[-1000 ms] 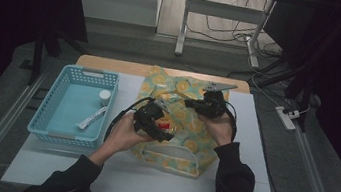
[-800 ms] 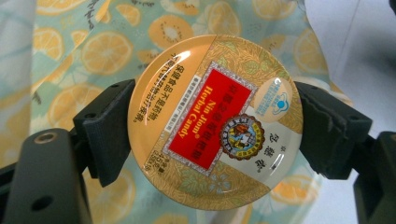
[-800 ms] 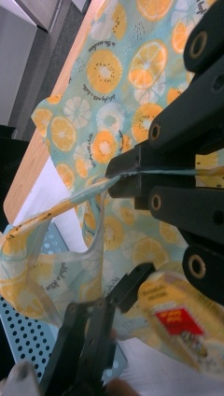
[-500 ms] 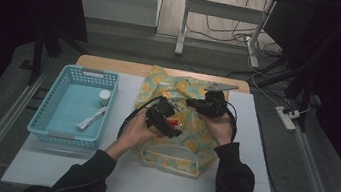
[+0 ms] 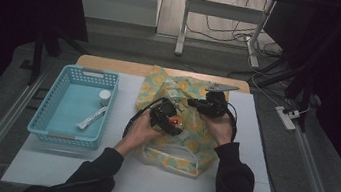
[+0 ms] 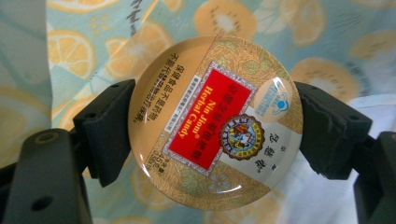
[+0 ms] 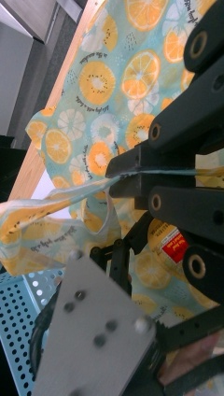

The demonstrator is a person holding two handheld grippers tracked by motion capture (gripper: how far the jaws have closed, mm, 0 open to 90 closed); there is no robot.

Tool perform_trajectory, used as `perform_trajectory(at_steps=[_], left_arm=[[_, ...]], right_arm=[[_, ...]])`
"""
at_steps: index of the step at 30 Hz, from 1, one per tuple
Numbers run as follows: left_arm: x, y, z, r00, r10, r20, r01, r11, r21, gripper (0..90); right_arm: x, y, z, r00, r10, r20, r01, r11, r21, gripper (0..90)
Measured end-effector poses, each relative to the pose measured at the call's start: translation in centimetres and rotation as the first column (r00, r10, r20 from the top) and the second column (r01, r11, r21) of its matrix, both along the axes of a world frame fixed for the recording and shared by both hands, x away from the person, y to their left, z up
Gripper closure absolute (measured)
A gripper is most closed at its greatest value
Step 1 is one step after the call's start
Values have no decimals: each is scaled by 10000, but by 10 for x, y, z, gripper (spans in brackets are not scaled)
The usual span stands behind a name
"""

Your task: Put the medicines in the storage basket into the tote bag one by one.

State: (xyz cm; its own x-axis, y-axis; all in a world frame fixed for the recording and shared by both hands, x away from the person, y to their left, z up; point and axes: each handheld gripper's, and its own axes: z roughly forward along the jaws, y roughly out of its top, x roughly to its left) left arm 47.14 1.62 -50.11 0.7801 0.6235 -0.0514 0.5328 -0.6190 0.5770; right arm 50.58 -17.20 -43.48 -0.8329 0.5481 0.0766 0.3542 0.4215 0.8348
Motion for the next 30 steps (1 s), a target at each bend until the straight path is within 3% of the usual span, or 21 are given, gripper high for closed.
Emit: perform_trajectory(at_steps=[9, 16, 20, 26, 30], left_arm=[[9, -4, -16, 9996, 260, -70, -258, 9995, 188, 201], [12, -4, -20, 9988, 492, -36, -492, 9988, 77, 187], [10, -4, -19, 9991, 428, -11, -428, 9991, 30, 128], [6, -1, -10, 9992, 401, -39, -402, 9989, -257, 88], [1, 2, -5, 9991, 379, -189, -393, 9960, -801, 49]], right_arm=[[2, 2, -6, 10000, -19, -84, 18, 9999, -137, 892], [2, 3, -8, 10000, -2, -99, 0, 9998, -197, 892], [1, 3, -7, 9999, 1, -110, -3, 9998, -190, 892], [1, 3, -6, 10000, 7, -73, -8, 9998, -177, 892], [0, 3, -5, 9999, 58, -89, -60, 9998, -186, 892]])
